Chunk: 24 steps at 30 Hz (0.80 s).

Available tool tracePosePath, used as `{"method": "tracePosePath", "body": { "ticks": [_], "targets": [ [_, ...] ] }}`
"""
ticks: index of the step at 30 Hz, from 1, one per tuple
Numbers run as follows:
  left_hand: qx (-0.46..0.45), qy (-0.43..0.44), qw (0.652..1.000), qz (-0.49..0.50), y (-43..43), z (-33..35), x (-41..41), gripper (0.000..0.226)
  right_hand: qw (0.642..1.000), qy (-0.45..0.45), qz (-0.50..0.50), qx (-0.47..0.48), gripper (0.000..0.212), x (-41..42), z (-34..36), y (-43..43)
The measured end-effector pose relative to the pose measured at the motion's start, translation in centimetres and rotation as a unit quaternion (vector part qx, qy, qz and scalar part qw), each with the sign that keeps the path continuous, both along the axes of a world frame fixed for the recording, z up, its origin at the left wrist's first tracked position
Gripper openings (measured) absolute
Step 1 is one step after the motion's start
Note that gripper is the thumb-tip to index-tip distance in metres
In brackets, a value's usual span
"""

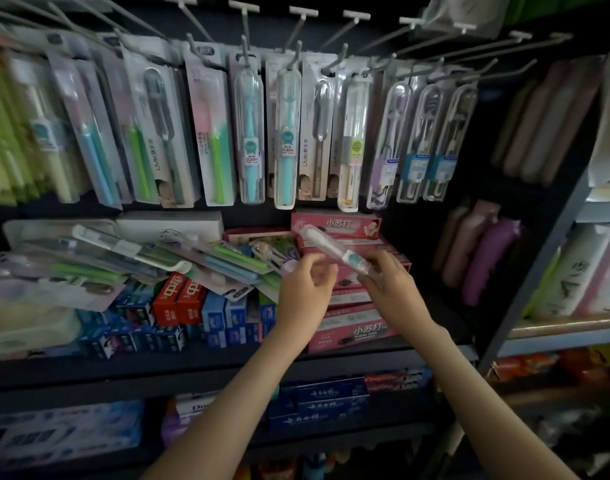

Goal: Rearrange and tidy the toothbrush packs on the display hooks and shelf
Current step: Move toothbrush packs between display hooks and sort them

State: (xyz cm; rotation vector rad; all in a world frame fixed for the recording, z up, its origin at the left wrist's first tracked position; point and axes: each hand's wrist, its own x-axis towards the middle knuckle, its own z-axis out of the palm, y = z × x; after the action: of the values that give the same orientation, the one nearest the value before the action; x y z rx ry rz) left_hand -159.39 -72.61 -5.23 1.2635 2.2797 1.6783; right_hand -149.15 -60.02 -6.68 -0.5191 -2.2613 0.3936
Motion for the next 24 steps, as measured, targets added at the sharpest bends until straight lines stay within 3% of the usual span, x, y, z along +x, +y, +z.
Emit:
{"method": "tracePosePath", "body": {
  "ticks": [4,7,11,14,18,21,24],
  "targets": [
    [0.089,-0.185,0.978,-0.030,-1.3,1.4,0.0,0.021,0.996,0.028,0.084,-0.012,0.029,-0.9,1.2,-4.5],
    [0.118,-0.186,0.975,-0.035,-4.0,2.3,-1.5,0.006,0.993,0.037,0.104,-0.043,0.034,-2.5,1.8,-7.5],
    [0.095,-0.177,0.977,-0.077,-8.8,3.4,-4.6,0.008,0.987,0.043,0.144,-0.050,0.056,-5.5,2.7,-12.1],
    [0.067,-0.096,0.992,-0.046,-13.0,4.5,-7.1,0.017,0.985,0.039,0.168,-0.029,0.073,-8.2,3.8,-16.2],
    [0.032,0.055,0.997,0.053,-19.2,6.8,-10.9,0.012,0.980,0.071,0.185,-0.001,0.080,-12.5,6.0,-21.3],
    [0.022,0.177,0.973,0.149,-23.7,9.1,-14.3,0.018,0.980,0.078,0.179,0.027,0.081,-15.9,8.9,-24.0],
    [0.036,0.311,0.923,0.221,-27.8,11.6,-17.9,0.028,0.981,0.080,0.176,0.036,0.080,-19.1,12.1,-26.5]
  ]
}}
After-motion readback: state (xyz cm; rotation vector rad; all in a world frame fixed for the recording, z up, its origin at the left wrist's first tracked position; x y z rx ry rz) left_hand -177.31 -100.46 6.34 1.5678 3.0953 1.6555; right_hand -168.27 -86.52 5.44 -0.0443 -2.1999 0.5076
